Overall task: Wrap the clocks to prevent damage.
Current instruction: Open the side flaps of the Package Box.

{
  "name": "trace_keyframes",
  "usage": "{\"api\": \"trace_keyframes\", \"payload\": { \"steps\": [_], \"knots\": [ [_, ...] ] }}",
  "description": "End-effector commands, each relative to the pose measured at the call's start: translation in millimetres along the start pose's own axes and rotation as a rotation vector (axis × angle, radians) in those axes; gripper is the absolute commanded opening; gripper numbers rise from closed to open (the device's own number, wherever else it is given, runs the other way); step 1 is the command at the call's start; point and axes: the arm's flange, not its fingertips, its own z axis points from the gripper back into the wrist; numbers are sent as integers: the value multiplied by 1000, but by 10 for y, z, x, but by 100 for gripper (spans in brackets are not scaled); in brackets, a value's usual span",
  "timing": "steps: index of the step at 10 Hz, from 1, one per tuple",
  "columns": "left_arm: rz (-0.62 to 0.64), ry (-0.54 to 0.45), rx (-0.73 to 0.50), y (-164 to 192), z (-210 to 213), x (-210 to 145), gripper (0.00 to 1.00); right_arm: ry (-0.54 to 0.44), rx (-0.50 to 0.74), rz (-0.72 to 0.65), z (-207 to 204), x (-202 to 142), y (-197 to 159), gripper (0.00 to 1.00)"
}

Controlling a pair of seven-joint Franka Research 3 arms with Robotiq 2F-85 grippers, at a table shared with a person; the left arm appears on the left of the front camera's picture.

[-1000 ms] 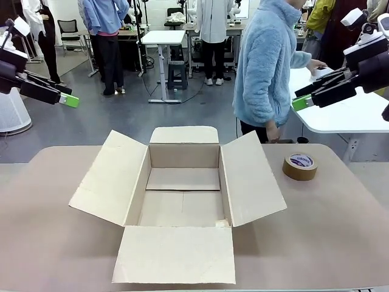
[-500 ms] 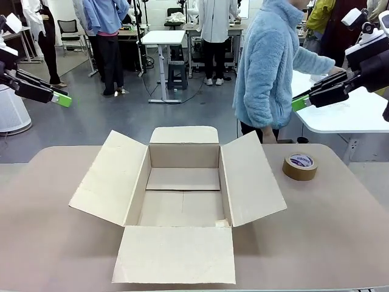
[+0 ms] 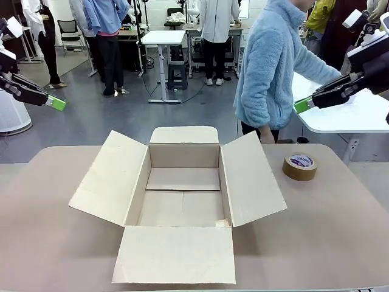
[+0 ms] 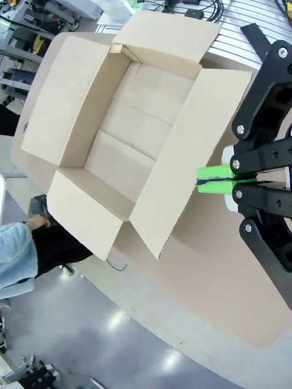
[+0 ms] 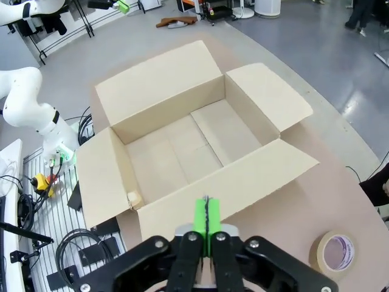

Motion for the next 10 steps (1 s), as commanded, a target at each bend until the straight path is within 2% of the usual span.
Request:
{"api": "trace_keyframes", "payload": {
  "steps": [1,3,5,7,8,10],
  "knots": [
    [-2,34,11,-72,6,-35,0,34,-21,-77,-46,-20,61,0],
    [52,75,56,-96,-38,23,0,66,67,-225,-168,126,128,0],
    [153,140,151,-187,-237,194,0,126,81,-339,-435,338,286,0],
    [286,317,271,-345,-712,447,0,202,-32,-459,-895,582,416,0],
    [326,412,377,-477,-969,541,0,245,-150,-538,-1165,637,427,0],
    [333,556,535,-708,-1416,655,0,366,-289,-580,-1670,639,483,0]
  ]
}}
